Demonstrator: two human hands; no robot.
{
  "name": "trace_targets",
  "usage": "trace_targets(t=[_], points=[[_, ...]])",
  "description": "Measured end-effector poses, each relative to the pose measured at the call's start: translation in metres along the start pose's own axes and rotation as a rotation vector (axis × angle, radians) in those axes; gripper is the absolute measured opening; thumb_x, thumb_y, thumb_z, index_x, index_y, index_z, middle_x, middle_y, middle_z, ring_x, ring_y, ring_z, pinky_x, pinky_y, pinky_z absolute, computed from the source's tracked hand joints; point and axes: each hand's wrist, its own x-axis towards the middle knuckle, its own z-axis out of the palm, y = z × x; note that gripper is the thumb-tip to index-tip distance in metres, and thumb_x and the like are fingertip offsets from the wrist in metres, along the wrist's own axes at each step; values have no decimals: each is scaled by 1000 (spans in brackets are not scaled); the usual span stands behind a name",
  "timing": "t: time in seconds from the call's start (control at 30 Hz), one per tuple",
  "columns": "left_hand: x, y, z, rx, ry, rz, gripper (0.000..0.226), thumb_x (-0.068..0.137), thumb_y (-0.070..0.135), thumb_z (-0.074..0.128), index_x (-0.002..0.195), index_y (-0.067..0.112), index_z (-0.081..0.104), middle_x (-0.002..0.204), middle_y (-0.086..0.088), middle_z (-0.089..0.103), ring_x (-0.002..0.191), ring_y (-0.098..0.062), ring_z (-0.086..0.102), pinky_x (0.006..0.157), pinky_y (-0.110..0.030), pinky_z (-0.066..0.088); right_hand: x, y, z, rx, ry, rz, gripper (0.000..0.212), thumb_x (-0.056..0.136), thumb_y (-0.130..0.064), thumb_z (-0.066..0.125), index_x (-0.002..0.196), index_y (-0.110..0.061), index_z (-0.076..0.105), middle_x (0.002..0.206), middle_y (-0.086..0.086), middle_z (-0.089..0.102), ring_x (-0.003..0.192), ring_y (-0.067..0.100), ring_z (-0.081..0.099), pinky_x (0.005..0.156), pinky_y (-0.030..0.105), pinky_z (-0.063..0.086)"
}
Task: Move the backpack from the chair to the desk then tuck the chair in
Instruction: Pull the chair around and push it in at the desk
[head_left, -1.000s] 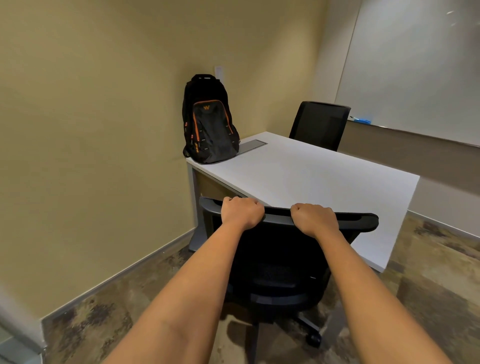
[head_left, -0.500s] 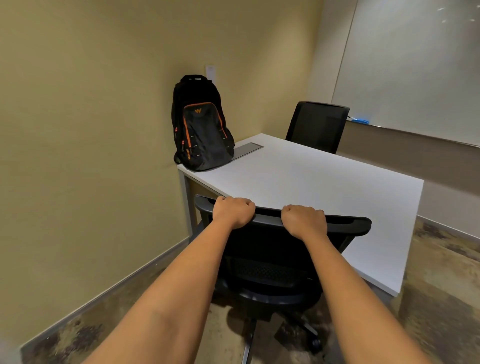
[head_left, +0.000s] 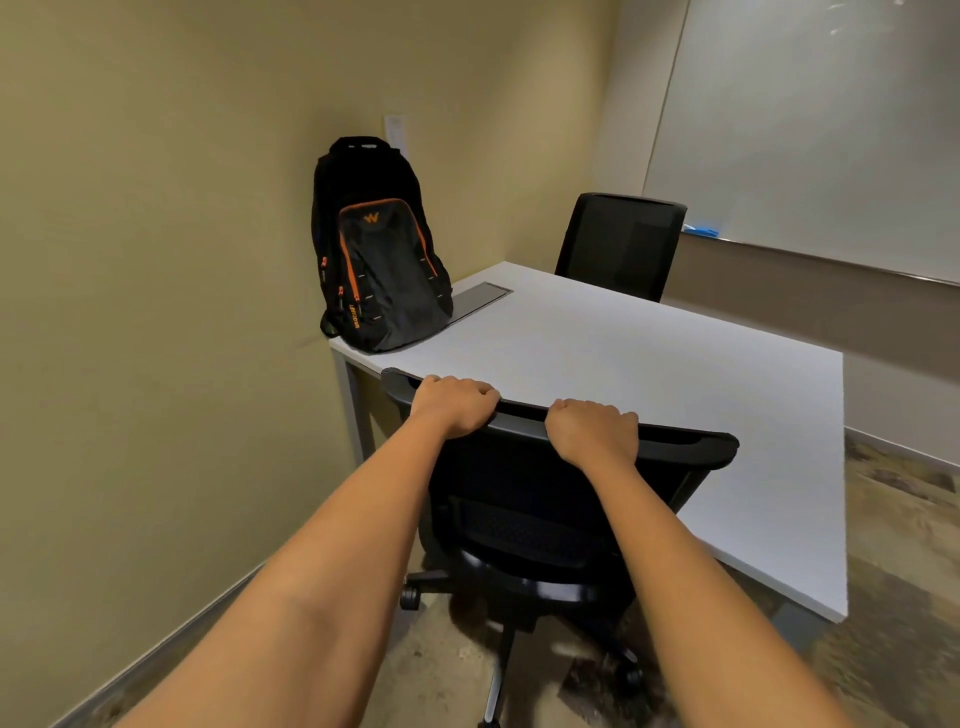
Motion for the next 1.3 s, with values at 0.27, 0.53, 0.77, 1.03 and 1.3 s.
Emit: trace_targets(t=[0.27, 0.53, 0.77, 1.03, 1.3], points=[[43, -46, -6, 6, -20, 138, 46, 96, 35, 21, 120, 27, 59, 126, -8, 61, 112, -29, 53, 96, -41, 30, 31, -46, 4, 47, 19, 127, 30, 89, -12, 24, 62, -18, 35, 97, 7, 64, 93, 28, 54, 90, 40, 34], [78, -98, -15, 9, -44, 259, 46, 97, 36, 21, 122, 27, 58, 127, -8, 61, 114, -29, 52, 96, -41, 30, 50, -104, 15, 38, 66, 283, 42, 95, -21, 19, 87, -12, 59, 99, 8, 66, 95, 30, 55, 94, 43, 33], [103, -125, -20, 10, -48, 325, 47, 97, 36, 20, 123, 26, 58, 128, -7, 60, 114, -28, 52, 97, -40, 29, 68, -133, 20, 51, 127, 368, 61, 98, -38, 9, 78, -12, 60, 90, 10, 66, 90, 30, 56, 102, 47, 32], [124, -127, -19, -5, -12, 355, 46, 97, 35, 21, 120, 26, 60, 124, -7, 62, 111, -28, 53, 96, -40, 29, 90, -131, 20, 68, 139, 373, 65, 98, -40, 8, 95, -12, 67, 102, 13, 67, 97, 31, 57, 100, 47, 30], [153, -124, -17, 10, 22, 353, 47, 96, 33, 21, 118, 26, 62, 121, -7, 64, 107, -28, 54, 93, -39, 31, 119, -124, 21, 116, 143, 373, 63, 98, -38, 9, 93, -12, 66, 101, 11, 67, 97, 31, 56, 97, 45, 32]])
